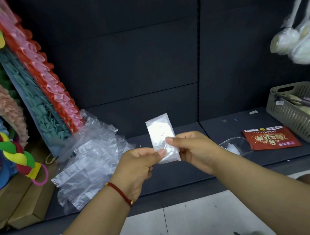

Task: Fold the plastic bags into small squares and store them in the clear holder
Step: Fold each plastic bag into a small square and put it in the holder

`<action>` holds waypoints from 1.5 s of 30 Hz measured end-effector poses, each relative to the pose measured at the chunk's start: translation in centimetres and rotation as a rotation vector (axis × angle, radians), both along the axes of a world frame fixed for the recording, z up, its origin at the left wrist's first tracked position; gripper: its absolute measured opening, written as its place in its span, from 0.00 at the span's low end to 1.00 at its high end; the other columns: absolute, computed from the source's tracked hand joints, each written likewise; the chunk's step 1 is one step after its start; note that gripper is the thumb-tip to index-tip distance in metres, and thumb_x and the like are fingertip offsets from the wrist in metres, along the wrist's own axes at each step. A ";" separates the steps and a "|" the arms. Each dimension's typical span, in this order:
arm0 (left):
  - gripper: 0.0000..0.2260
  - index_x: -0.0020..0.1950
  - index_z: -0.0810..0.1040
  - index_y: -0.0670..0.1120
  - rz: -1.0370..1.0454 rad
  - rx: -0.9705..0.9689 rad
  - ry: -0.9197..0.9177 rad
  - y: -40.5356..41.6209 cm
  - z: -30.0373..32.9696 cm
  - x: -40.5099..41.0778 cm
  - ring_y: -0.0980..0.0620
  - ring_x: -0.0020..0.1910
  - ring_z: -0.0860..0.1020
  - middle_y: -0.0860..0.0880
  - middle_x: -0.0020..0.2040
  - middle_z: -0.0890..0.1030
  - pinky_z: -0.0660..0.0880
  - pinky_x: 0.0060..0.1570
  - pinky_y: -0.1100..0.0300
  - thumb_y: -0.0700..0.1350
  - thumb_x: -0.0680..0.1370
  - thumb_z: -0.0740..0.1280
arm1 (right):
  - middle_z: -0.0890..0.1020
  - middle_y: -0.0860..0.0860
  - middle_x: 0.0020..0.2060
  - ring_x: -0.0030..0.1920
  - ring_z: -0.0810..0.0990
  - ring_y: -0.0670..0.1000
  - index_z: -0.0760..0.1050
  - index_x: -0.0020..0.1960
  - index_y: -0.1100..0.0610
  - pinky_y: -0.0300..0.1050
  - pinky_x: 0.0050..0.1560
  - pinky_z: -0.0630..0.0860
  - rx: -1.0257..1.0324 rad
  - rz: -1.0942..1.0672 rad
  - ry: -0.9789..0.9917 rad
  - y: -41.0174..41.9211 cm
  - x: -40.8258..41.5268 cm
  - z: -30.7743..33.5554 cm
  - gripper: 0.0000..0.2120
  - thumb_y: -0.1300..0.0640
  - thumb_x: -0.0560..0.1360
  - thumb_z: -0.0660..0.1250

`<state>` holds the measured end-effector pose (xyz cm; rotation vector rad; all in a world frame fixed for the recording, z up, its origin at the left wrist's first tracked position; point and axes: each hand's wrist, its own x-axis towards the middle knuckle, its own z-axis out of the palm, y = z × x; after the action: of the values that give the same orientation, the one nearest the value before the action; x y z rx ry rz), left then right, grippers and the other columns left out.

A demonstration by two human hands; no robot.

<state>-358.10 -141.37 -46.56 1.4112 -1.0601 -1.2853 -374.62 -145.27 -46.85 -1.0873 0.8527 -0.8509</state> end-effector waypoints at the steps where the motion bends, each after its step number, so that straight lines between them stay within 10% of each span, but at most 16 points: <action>1: 0.05 0.37 0.85 0.43 -0.011 -0.004 -0.024 0.0 -0.1 0.1 0.56 0.26 0.64 0.49 0.30 0.73 0.62 0.24 0.66 0.41 0.73 0.74 | 0.83 0.64 0.51 0.51 0.82 0.59 0.79 0.55 0.72 0.56 0.62 0.75 -0.012 -0.009 0.009 0.0 0.0 -0.1 0.20 0.57 0.71 0.71; 5: 0.07 0.45 0.82 0.36 -0.015 -0.028 -0.096 0.1 -0.2 0.2 0.59 0.22 0.66 0.50 0.30 0.77 0.65 0.25 0.69 0.40 0.73 0.74 | 0.85 0.60 0.48 0.50 0.84 0.58 0.81 0.52 0.66 0.52 0.56 0.80 -0.070 -0.038 0.036 0.3 0.1 -0.2 0.08 0.68 0.74 0.68; 11: 0.15 0.55 0.78 0.41 0.034 0.013 -0.109 -0.1 -0.3 -0.1 0.60 0.32 0.75 0.50 0.39 0.81 0.68 0.32 0.67 0.44 0.72 0.75 | 0.85 0.55 0.51 0.52 0.84 0.55 0.77 0.60 0.57 0.47 0.52 0.81 -0.196 -0.080 0.072 0.2 0.3 -0.3 0.20 0.71 0.71 0.71; 18: 0.10 0.36 0.75 0.45 0.016 0.272 0.298 -0.1 0.8 -0.3 0.59 0.19 0.60 0.52 0.23 0.65 0.52 0.19 0.68 0.45 0.75 0.71 | 0.85 0.55 0.42 0.45 0.83 0.55 0.68 0.69 0.47 0.51 0.54 0.79 -0.353 -0.059 0.283 0.2 0.2 -0.3 0.33 0.67 0.70 0.75; 28: 0.07 0.41 0.79 0.42 0.126 0.049 0.235 -0.4 0.8 -0.2 0.58 0.22 0.74 0.49 0.27 0.78 0.67 0.19 0.68 0.43 0.77 0.70 | 0.81 0.48 0.35 0.33 0.78 0.42 0.75 0.58 0.50 0.37 0.41 0.76 -0.325 0.035 0.636 0.3 -0.2 -0.3 0.22 0.57 0.68 0.79; 36: 0.06 0.45 0.83 0.40 0.055 -0.175 0.084 0.0 0.2 -0.5 0.53 0.32 0.79 0.44 0.38 0.84 0.74 0.28 0.65 0.40 0.78 0.68 | 0.83 0.55 0.35 0.33 0.80 0.49 0.77 0.51 0.60 0.39 0.33 0.76 -0.134 -0.102 0.063 0.3 -0.2 0.6 0.07 0.58 0.75 0.70; 45: 0.09 0.43 0.85 0.41 0.048 -0.328 0.088 -0.2 -0.1 -0.1 0.41 0.51 0.82 0.38 0.47 0.84 0.79 0.56 0.47 0.47 0.71 0.75 | 0.83 0.52 0.35 0.37 0.83 0.49 0.79 0.41 0.61 0.39 0.43 0.80 -0.354 -0.156 0.184 0.3 0.0 -0.3 0.04 0.65 0.75 0.70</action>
<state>-358.20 -141.59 -46.66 1.1161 -1.1124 -1.0724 -374.67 -144.97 -47.13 -1.4386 0.9720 -1.0717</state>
